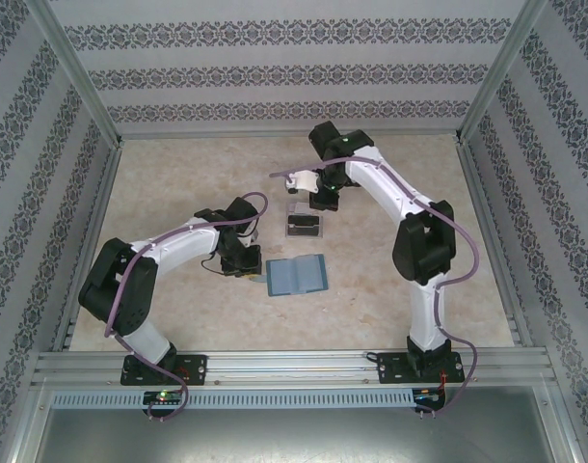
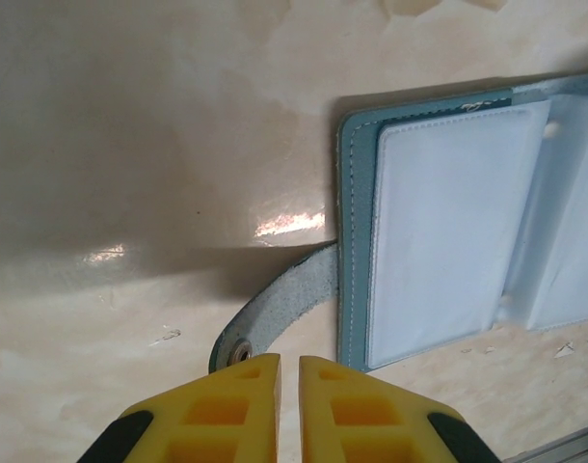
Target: Take the credit cards out of the card holder
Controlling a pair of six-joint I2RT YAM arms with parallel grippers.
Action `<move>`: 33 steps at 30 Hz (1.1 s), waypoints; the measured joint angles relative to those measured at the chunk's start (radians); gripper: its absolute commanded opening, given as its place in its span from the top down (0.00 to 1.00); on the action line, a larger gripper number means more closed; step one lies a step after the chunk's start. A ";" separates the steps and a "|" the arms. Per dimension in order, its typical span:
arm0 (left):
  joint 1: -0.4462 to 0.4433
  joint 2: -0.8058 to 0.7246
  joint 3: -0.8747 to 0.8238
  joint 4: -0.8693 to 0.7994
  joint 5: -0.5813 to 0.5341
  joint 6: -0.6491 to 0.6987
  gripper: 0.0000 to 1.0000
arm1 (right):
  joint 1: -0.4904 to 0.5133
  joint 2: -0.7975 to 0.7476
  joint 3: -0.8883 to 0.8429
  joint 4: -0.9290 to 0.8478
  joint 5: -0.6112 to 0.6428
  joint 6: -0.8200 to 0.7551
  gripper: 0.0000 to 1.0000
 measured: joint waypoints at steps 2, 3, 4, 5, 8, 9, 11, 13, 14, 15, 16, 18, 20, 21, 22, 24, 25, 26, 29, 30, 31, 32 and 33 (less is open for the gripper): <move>0.000 0.000 0.000 0.000 0.000 0.000 0.87 | -0.003 0.040 0.062 -0.027 0.000 -0.011 1.00; 0.000 0.000 0.000 0.000 0.000 0.000 0.87 | -0.005 0.061 0.094 -0.041 0.000 -0.014 1.00; 0.001 0.000 0.000 0.000 0.000 0.000 0.87 | -0.007 0.079 0.121 -0.052 0.000 -0.016 1.00; 0.003 0.000 0.000 0.000 0.000 0.000 0.87 | -0.009 0.095 0.148 -0.064 0.000 -0.019 1.00; 0.006 0.000 0.000 0.000 0.000 0.000 0.87 | -0.009 0.144 0.225 -0.098 -0.001 -0.030 1.00; 0.006 0.000 0.000 0.000 0.000 0.000 0.87 | -0.009 0.159 0.250 -0.111 -0.002 -0.033 1.00; 0.006 0.001 0.000 0.000 0.000 0.000 0.87 | -0.009 0.183 0.288 -0.126 -0.004 -0.035 1.00; 0.006 0.002 0.000 0.000 0.000 0.000 0.87 | -0.009 0.208 0.325 -0.146 -0.004 -0.038 1.00; 0.006 0.002 0.000 0.000 0.000 0.000 0.87 | -0.009 0.217 0.336 -0.151 -0.004 -0.039 1.00; 0.006 0.002 0.000 0.000 0.000 0.000 0.87 | -0.009 0.228 0.347 -0.158 -0.004 -0.040 1.00; 0.006 0.003 0.000 0.000 0.000 0.000 0.87 | -0.009 0.238 0.354 -0.163 -0.004 -0.040 1.00; 0.008 0.003 0.000 0.000 0.000 0.000 0.87 | -0.009 0.253 0.357 -0.171 -0.004 -0.040 1.00; 0.011 0.004 0.000 0.000 0.000 0.000 0.87 | -0.009 0.264 0.358 -0.181 -0.004 -0.040 1.00; 0.012 0.004 0.000 0.000 0.000 0.000 0.87 | -0.009 0.270 0.358 -0.184 -0.004 -0.040 0.99; 0.012 0.004 0.000 0.000 0.000 0.000 0.87 | -0.009 0.276 0.359 -0.187 -0.004 -0.040 0.99; 0.012 0.004 0.000 0.000 0.000 0.000 0.87 | -0.009 0.290 0.363 -0.189 -0.004 -0.040 0.98; 0.012 0.004 0.000 0.000 0.000 0.000 0.87 | -0.009 0.298 0.365 -0.190 -0.004 -0.040 0.98; 0.012 0.004 0.000 0.000 0.000 0.000 0.87 | -0.009 0.305 0.369 -0.191 -0.004 -0.040 0.98; 0.012 0.004 0.000 0.000 0.000 0.000 0.87 | -0.009 0.324 0.372 -0.191 -0.004 -0.039 0.96; 0.012 0.004 0.000 0.000 0.000 0.000 0.87 | -0.009 0.327 0.372 -0.191 -0.004 -0.039 0.94; 0.012 0.004 0.000 0.000 0.000 0.000 0.87 | -0.009 0.329 0.372 -0.192 -0.004 -0.039 0.91; 0.012 0.004 0.000 0.000 0.000 0.000 0.86 | -0.009 0.329 0.372 -0.193 -0.004 -0.038 0.89; 0.012 0.004 0.000 0.000 0.000 0.000 0.86 | -0.009 0.329 0.372 -0.194 -0.004 -0.037 0.85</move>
